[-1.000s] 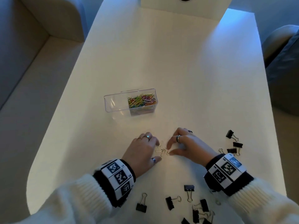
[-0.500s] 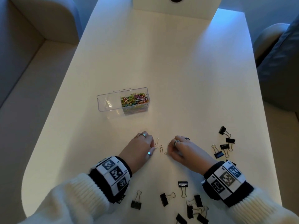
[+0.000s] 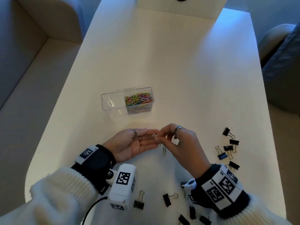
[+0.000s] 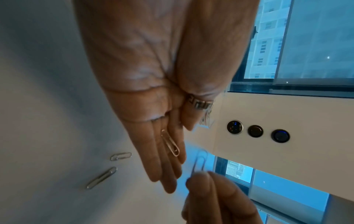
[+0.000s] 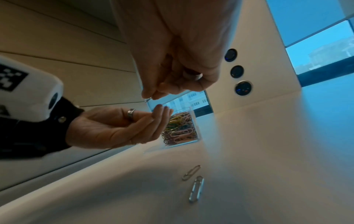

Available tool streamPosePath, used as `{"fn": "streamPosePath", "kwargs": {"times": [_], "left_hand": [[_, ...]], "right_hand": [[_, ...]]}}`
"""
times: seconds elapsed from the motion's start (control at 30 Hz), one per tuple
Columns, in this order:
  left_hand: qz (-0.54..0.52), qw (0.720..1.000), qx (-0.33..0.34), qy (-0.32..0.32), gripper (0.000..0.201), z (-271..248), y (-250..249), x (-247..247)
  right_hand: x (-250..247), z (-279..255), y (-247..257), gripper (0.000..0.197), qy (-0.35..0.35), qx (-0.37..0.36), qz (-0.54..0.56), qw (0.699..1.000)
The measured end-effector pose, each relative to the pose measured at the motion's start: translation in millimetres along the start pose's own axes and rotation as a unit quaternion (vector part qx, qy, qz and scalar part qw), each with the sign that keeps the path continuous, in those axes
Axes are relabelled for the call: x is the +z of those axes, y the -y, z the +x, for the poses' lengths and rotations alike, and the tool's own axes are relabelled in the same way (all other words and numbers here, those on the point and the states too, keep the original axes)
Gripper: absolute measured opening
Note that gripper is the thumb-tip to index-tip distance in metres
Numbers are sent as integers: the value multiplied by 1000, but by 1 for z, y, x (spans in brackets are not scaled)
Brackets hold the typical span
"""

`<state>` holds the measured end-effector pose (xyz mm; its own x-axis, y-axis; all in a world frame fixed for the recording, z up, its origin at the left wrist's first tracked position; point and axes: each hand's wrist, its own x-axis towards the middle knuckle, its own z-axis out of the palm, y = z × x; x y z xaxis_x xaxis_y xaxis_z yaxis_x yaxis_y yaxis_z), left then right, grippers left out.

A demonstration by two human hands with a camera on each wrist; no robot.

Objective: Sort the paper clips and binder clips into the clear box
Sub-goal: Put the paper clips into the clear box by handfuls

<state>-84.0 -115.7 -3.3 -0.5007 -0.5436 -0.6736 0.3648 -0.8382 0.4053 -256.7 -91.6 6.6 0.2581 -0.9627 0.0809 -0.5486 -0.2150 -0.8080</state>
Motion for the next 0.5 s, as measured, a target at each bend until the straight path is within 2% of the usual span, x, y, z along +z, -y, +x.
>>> {"fn": "streamPosePath", "kwargs": {"times": [0.07,0.17,0.27,0.3,0.37,0.43,0.5], "left_hand": [[-13,1000,-13,7,40,1,-2,0],[-20,999,-26,0,46,1,-4,-1],[-16,999,-38,-21,47,0,-6,-5],[-12,999,-39,-28,44,-1,-7,-7],[-5,999,-40,-37,40,-3,-9,-11],[-5,998,-40,-42,38,-4,-10,-14],[-4,998,-40,-46,38,-4,-11,-17]], "right_hand": [[7,2,4,4,-1,-43,-52,998],[11,5,5,15,-18,-88,-75,993],[6,11,-3,19,-53,-59,-60,995],[4,14,-9,16,-40,-35,-67,996],[1,19,-24,14,57,29,-106,992],[0,24,-36,23,188,75,-150,968],[3,29,-42,28,246,80,-172,951]]}}
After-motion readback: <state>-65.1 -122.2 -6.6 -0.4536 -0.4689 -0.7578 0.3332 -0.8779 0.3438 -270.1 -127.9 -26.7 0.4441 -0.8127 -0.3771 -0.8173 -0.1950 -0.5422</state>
